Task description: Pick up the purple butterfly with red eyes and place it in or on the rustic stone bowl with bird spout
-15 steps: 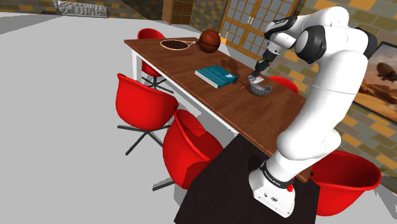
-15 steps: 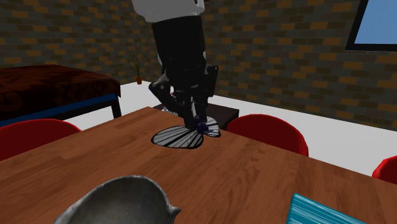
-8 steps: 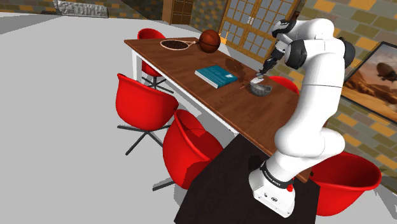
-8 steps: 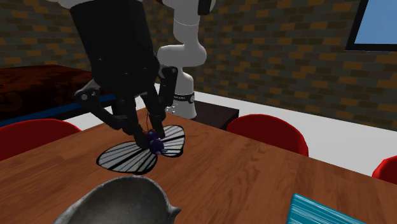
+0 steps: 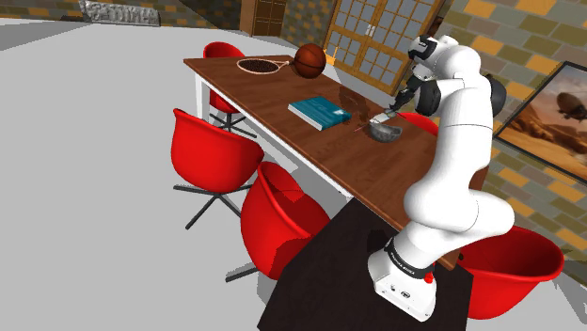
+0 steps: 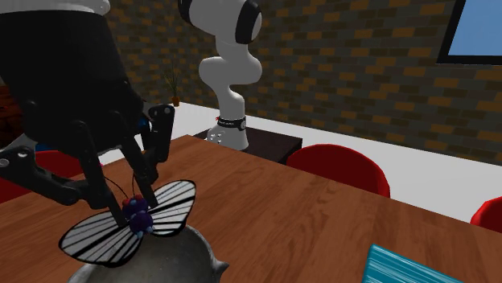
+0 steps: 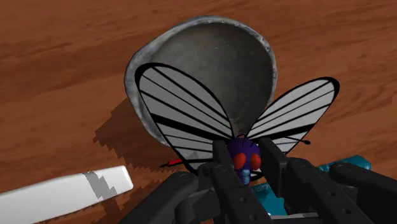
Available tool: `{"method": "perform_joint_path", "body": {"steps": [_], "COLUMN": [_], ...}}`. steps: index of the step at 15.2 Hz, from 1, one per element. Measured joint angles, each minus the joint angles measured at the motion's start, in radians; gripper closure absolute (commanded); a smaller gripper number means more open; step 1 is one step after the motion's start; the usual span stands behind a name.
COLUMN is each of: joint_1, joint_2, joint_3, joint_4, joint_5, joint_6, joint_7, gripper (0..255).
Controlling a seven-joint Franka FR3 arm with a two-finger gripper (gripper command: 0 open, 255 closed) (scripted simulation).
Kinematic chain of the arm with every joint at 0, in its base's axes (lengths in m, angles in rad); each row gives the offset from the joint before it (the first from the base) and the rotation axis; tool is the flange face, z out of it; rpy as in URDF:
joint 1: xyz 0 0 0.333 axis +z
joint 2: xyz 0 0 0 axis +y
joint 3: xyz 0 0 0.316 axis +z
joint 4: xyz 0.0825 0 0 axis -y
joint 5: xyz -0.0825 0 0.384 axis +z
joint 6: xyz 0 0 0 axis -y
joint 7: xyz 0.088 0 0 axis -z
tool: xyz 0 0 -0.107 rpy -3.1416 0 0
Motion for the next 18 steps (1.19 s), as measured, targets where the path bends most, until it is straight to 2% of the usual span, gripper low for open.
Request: {"method": "perform_joint_path", "body": {"steps": [11,17,18], "joint_1": [0.024,0.027,0.027], "joint_2": [0.016,0.014,0.014], "joint_3": [0.005,0.005,0.005], "joint_4": [-0.127,-0.142,-0.142], "joint_5": [0.013,0.014,0.014], "joint_6": [0.132,0.144,0.144], "joint_7": [-0.04,-0.044,-0.044], "gripper": [255,255,0]}}
